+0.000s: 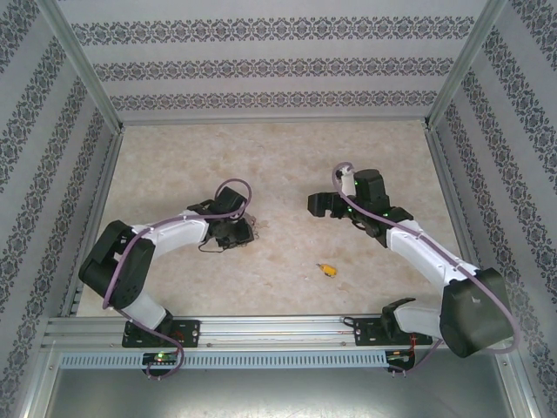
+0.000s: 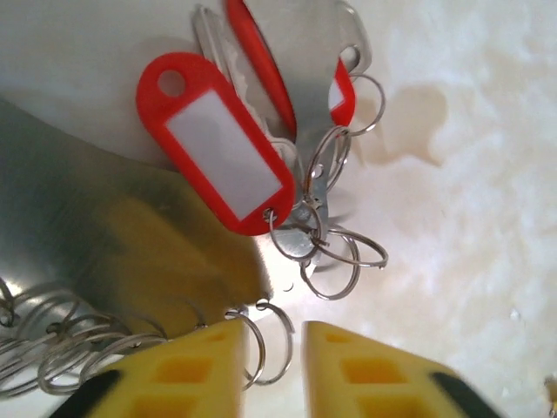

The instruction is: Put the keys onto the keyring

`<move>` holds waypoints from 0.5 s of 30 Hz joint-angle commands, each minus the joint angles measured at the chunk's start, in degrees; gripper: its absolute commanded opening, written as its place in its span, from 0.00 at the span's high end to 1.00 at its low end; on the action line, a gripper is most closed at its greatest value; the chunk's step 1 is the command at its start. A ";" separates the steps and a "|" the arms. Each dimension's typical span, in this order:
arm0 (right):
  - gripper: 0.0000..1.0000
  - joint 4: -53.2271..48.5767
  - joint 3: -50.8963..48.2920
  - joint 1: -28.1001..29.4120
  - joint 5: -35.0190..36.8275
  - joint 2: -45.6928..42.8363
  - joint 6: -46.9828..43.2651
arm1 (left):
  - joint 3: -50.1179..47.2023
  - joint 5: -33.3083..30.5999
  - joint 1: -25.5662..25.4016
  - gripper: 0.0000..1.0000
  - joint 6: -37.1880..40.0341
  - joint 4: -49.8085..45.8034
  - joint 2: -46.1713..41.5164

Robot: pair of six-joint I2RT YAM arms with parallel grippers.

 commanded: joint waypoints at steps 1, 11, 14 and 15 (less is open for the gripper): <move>0.05 0.13 -0.63 1.87 -1.14 2.15 0.51 | 0.66 4.14 -0.54 0.58 -1.45 1.89 -4.50; 0.12 1.41 6.64 13.92 -5.00 14.12 -5.45 | 4.16 3.26 9.16 0.47 8.98 -6.33 -14.88; 0.19 2.03 8.76 17.63 -5.24 17.84 -7.43 | 2.97 4.55 11.88 0.46 9.95 -4.78 -15.91; 0.21 2.20 9.27 18.47 -5.21 18.87 -7.97 | 2.70 4.51 12.55 0.46 10.34 -4.72 -16.24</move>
